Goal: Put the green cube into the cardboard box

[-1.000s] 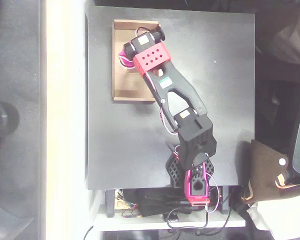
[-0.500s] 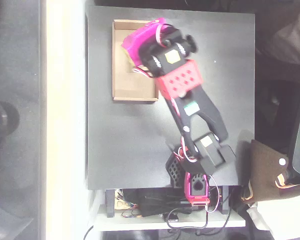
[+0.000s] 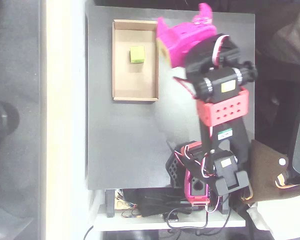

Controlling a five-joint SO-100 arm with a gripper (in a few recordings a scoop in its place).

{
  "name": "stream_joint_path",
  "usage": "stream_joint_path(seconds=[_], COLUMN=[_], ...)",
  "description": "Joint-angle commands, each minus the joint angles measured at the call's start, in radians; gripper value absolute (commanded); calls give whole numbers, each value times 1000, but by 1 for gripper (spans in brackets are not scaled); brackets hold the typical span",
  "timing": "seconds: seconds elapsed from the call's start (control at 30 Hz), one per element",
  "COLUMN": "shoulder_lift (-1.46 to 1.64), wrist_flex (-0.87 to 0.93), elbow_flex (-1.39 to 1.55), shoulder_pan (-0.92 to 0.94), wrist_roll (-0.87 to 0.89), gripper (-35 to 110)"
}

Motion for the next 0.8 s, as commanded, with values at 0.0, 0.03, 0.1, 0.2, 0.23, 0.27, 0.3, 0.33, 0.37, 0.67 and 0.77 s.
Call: stream_joint_path(seconds=[0.0,0.03,0.1,0.2,0.23,0.27,0.3,0.33,0.37,0.67,0.77], shoulder_lift=[58,60,60,67,80,89,95,97,101,353,469], wrist_flex=[0,0,0,5,11,12,12,12,14,6,0], elbow_flex=[-26,-26,-26,-12,-11,-9,-6,3,15,390,532], shoulder_pan=[58,81,121,179,196,210,221,227,230,230,230], wrist_roll=[5,5,5,5,5,5,5,5,6,5,5], gripper=[41,41,41,40,40,40,40,40,40,34,28])
